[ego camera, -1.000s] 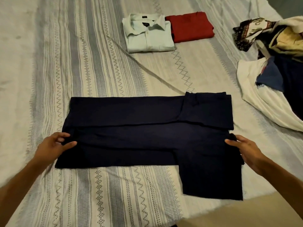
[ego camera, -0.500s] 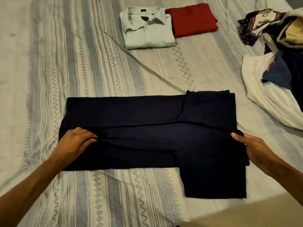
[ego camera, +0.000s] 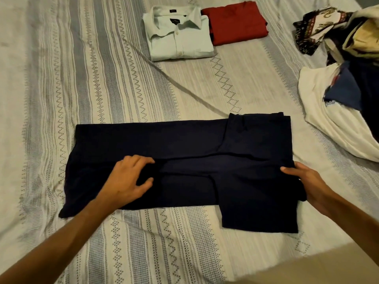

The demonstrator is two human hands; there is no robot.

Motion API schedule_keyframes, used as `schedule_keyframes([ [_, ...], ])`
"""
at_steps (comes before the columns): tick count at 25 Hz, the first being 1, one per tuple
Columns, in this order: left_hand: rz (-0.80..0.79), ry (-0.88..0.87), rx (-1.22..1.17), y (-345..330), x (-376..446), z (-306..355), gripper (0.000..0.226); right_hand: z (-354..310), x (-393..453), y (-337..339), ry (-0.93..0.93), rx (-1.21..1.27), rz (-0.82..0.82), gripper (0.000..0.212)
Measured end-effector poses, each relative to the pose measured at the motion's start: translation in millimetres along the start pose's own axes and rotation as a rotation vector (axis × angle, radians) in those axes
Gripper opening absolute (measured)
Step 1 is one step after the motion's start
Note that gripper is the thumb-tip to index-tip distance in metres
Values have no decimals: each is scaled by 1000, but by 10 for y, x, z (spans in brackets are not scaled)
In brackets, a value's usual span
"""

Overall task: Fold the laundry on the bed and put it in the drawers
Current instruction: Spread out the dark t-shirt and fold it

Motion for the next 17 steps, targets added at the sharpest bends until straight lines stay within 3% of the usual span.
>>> schedule_keyframes([
  [3, -63, -145, 27, -392, 154, 850, 58, 23, -74, -16, 16, 46, -17, 38],
  [6, -32, -172, -9, -616, 371, 1478, 55, -45, -89, -46, 55, 37, 5, 36],
  [11, -18, -209, 32, -713, 507, 1817, 39, -198, -22, -87, 123, 81, 50, 31],
  [13, -86, -133, -151, -660, 564, 1722, 28, -232, 8, -58, 132, 130, 50, 32],
  [17, -132, 207, -418, -596, 842, 1441, 12, -146, 129, 81, 119, 81, 86, 20],
])
Point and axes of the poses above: each hand's wrist, its own x-axis towards the middle knuckle, its own y-axis out of the back of the hand, z = x × y, the point moved 10 cm from there along x, towards the middle knuckle, and after that the axes turned 13 degrees about y, right-handed, at the moved point
